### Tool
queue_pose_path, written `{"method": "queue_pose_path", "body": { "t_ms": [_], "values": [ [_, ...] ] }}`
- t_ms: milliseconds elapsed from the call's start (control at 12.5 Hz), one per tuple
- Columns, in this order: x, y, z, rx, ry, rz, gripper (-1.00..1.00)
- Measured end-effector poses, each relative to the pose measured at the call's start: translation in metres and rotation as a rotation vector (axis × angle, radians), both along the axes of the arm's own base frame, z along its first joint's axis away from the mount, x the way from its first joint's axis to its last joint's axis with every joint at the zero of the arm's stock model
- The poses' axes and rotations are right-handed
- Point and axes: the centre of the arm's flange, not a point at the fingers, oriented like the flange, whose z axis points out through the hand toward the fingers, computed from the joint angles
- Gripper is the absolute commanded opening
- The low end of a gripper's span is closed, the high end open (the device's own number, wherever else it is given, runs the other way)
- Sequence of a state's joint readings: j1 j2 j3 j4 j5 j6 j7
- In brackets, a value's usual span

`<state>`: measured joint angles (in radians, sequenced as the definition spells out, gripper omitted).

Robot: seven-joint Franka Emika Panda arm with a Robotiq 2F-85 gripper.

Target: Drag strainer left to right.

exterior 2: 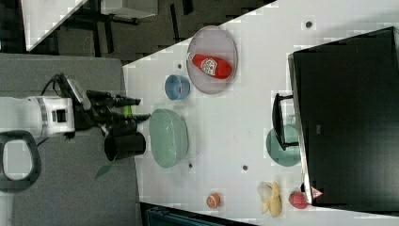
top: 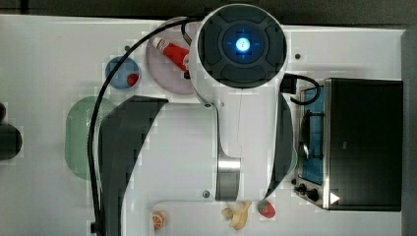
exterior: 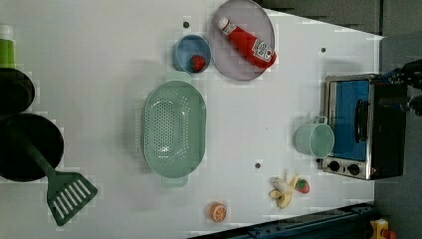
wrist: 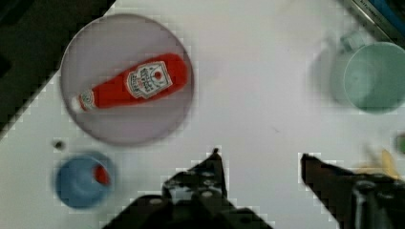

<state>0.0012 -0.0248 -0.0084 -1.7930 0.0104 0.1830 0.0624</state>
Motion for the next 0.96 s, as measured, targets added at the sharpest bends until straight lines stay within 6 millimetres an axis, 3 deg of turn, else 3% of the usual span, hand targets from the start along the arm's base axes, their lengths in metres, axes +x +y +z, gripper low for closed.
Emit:
{"method": "queue_pose_path", "body": {
  "t_ms": [80, 160, 240, 400, 560, 640, 800, 960],
  "values": [
    [-0.040, -0.006, -0.004, -0.006, 0.112, -0.005, 0.59],
    [-0.085, -0.015, 0.001, -0.018, 0.204, -0.017, 0.81],
    [-0.117, -0.020, 0.017, -0.010, 0.218, -0.029, 0.99],
    [-0.140, -0.024, 0.076, -0.003, 0.084, -0.038, 1.00],
    [-0.146, -0.009, 0.125, -0.012, -0.064, -0.012, 1.00],
    [-0.146, 0.007, 0.135, -0.010, -0.088, 0.015, 1.00],
    [-0.134, 0.067, 0.129, -0.026, -0.117, 0.108, 1.00],
    [-0.111, 0.150, 0.084, -0.056, -0.086, 0.189, 1.00]
  ]
}}
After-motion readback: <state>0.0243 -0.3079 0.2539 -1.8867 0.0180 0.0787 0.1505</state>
